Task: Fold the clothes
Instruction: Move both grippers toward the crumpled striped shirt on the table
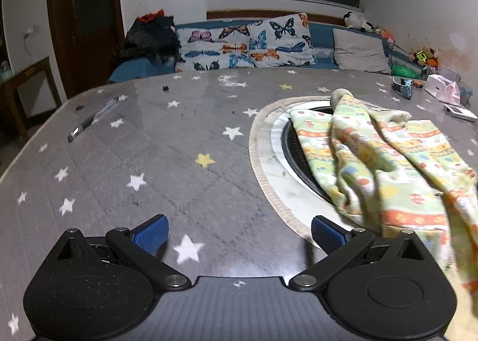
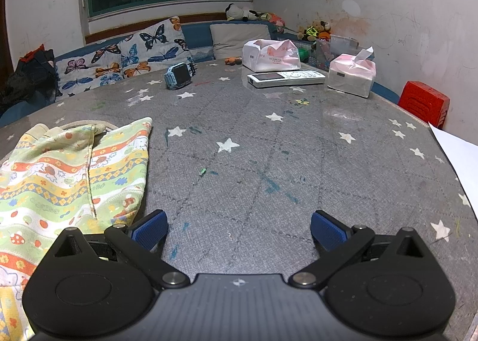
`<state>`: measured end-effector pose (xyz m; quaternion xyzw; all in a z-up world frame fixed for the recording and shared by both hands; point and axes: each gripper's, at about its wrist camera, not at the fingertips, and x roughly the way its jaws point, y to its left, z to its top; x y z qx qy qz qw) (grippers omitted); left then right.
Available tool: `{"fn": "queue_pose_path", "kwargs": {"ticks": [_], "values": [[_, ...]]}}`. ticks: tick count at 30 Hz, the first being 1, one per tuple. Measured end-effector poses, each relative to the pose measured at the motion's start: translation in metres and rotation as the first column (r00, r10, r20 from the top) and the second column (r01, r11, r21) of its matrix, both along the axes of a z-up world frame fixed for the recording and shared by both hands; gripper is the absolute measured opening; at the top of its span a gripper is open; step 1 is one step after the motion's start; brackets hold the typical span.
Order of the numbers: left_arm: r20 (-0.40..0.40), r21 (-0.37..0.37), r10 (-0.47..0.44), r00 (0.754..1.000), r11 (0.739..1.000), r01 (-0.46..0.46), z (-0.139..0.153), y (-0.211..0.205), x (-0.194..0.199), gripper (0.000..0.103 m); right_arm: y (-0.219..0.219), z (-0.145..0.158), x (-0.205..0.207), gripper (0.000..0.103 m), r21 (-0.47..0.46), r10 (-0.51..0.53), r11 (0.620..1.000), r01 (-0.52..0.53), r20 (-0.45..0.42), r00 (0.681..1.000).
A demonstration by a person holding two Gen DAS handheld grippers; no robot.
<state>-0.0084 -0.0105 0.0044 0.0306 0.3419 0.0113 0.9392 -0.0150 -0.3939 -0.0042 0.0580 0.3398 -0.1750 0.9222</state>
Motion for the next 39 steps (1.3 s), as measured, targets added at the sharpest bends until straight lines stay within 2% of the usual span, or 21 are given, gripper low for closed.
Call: {"fn": "queue_pose_path", "kwargs": {"ticks": [6,15,29,39], "values": [[0.002,-0.023,-0.003,1.000,1.000,0.003,0.009,-0.020,-0.016,0.103,-0.001,0.001,-0.013,0.103,-0.028,0.044,0.999,-0.043,0.027,0.999],[-0.006,-0.059,-0.012,1.000,0.998,0.011,0.022,-0.043,-0.031,0.103,-0.005,0.012,-0.030,0.103,-0.027,0.096,0.995,-0.096,0.005,0.995],[-0.017,-0.012,-0.024,1.000,1.000,0.024,0.030,-0.072,-0.047,0.103,0.004,0.027,-0.066,0.103,0.004,0.193,0.981,-0.193,0.030,0.981],[-0.025,0.010,-0.025,0.999,1.000,0.025,0.030,-0.080,-0.054,0.103,0.033,0.035,-0.090,0.103,-0.045,0.325,0.945,-0.323,0.030,0.945]]}}
